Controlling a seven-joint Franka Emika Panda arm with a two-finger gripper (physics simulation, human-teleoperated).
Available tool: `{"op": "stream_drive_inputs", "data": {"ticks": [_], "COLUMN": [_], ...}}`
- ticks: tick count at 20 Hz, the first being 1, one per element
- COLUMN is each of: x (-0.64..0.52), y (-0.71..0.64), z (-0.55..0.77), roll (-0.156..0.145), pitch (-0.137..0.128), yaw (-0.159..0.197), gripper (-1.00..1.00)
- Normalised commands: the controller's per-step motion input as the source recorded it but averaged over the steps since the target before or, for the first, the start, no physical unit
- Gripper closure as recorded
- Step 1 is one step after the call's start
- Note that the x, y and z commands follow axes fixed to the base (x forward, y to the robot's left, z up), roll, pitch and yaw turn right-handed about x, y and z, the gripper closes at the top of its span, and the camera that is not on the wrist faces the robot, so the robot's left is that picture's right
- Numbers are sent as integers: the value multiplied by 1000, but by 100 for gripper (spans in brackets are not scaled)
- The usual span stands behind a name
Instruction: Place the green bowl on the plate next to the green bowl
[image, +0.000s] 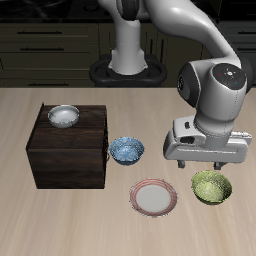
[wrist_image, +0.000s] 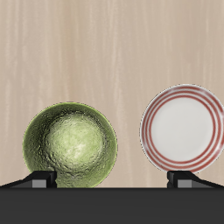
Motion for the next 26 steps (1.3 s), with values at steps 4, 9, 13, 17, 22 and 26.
{"op": "stream_drive_inputs", "data": {"ticks": [4, 9, 13, 17, 22, 26], "x": [-72, 3, 48, -45, -10, -1], "y": [30, -43, -78, 34, -7, -33], "z": [-160, -221, -220, -324, -246, -282], "roll": [11, 3, -8, 6, 7, 7], "pitch": [-2, 12, 22, 37, 23, 46], "yaw": [11, 4, -3, -26, -8, -8], "gripper": [-100, -100, -100, -100, -100, -100]}}
